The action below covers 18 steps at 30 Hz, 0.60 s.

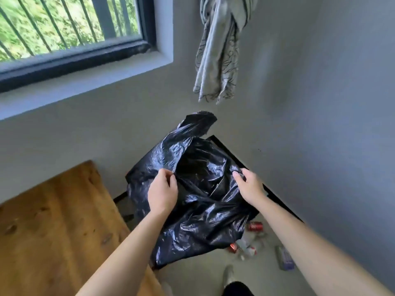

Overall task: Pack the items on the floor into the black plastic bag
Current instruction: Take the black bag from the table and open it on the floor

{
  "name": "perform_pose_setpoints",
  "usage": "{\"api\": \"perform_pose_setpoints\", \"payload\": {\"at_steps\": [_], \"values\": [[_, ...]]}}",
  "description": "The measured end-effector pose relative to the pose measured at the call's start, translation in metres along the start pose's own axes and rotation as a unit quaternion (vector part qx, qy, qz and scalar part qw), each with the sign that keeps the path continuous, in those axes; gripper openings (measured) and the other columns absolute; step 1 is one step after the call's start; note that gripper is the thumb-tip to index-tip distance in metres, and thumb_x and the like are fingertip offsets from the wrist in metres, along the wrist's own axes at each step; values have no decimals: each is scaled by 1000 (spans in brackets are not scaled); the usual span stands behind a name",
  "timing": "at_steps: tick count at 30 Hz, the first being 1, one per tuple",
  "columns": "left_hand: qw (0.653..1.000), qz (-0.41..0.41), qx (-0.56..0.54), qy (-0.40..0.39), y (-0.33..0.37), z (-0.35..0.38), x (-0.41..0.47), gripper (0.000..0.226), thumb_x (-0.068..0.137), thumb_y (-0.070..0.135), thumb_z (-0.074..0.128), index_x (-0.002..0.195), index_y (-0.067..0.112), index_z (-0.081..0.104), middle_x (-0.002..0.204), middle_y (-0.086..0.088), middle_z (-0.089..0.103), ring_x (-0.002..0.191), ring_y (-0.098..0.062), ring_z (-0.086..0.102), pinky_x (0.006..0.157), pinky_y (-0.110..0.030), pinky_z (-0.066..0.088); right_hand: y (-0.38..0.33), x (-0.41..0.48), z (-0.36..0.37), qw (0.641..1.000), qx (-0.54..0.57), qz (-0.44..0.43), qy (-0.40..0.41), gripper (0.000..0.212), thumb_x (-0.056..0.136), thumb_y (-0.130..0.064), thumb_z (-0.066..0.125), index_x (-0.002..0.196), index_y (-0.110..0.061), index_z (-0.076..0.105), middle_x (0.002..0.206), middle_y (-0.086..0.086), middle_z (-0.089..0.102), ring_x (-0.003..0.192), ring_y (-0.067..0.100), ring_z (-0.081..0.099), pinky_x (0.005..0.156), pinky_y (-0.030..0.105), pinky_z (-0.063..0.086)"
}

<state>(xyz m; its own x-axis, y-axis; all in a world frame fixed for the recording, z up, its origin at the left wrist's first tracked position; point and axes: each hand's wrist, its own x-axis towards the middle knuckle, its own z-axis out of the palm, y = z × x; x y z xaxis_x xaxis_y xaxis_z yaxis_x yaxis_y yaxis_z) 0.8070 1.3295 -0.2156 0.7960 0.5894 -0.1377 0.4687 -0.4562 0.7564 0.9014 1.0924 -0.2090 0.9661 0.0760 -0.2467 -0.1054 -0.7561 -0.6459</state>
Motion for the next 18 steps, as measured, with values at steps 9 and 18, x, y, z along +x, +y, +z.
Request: {"api": "perform_pose_setpoints", "payload": {"at_steps": [9,18], "values": [[997,-67,19,-15,63,131,-73,7,94,28,53,96,23,58,92,1,69,88,-25,64,76,-34,47,148,12,-95,998,37,50,-15,26,99,-39,52,99,-16,65,80,-2,66,78,20,60,63,30,38],[982,-187,33,14,38,256,-106,6,95,22,52,95,19,55,83,2,62,85,-26,59,76,-32,39,281,65,-42,988,77,82,-110,33,92,-46,47,99,-21,66,79,-2,68,77,22,64,76,47,53]]}}
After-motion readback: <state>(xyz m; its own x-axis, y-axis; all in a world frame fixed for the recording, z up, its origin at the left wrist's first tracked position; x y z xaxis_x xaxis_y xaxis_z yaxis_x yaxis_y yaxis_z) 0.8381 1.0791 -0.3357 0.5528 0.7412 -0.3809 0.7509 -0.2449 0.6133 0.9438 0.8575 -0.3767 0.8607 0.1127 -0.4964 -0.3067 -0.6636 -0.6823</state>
